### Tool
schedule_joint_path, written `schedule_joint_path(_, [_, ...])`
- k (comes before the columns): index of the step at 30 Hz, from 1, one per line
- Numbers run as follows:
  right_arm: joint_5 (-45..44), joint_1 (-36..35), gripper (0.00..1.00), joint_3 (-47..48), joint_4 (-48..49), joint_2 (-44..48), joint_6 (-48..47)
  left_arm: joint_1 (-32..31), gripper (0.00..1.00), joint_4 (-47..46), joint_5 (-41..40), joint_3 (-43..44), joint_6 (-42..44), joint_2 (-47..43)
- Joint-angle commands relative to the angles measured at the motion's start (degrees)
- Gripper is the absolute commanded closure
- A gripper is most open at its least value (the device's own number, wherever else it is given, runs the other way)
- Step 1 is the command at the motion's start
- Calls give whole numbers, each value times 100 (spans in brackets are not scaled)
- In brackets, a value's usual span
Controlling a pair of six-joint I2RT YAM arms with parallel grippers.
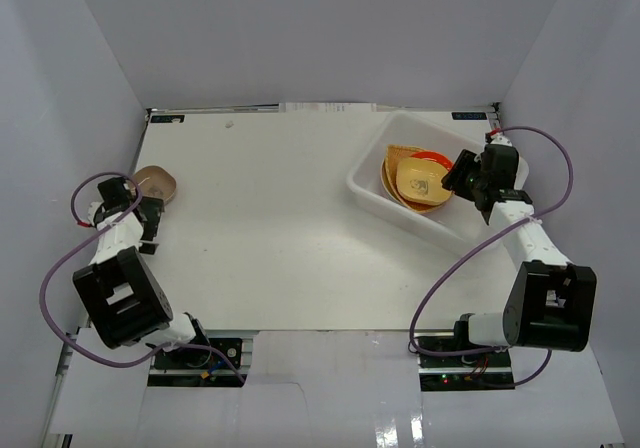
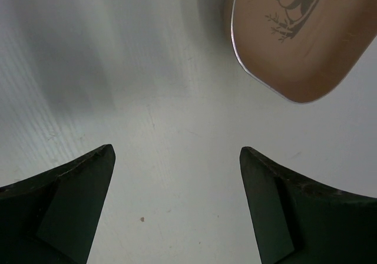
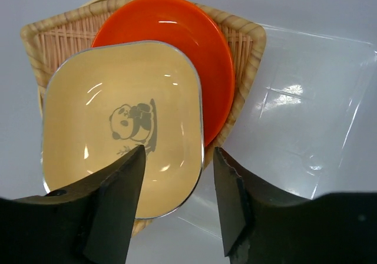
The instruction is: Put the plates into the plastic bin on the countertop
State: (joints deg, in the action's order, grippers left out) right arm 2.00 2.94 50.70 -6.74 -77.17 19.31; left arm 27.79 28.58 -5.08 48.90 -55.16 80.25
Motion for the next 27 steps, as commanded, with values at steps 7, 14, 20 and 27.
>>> schedule_joint_path(7, [766, 14, 41, -385, 586, 1045, 161, 7, 2, -932, 446, 14, -943, 421])
schedule_joint_path(14, [1224, -276, 41, -701, 894, 1538, 231, -133, 2, -1047, 333, 216, -1515, 957])
schedule_joint_path(20, [1321, -767, 43, -877, 991, 1590, 187, -265, 2, -1109, 350, 479, -1806, 1370])
schedule_joint_path(27, [1188, -1164, 44, -983, 1061, 1477, 90, -432, 2, -1399, 87, 339, -2130, 1283])
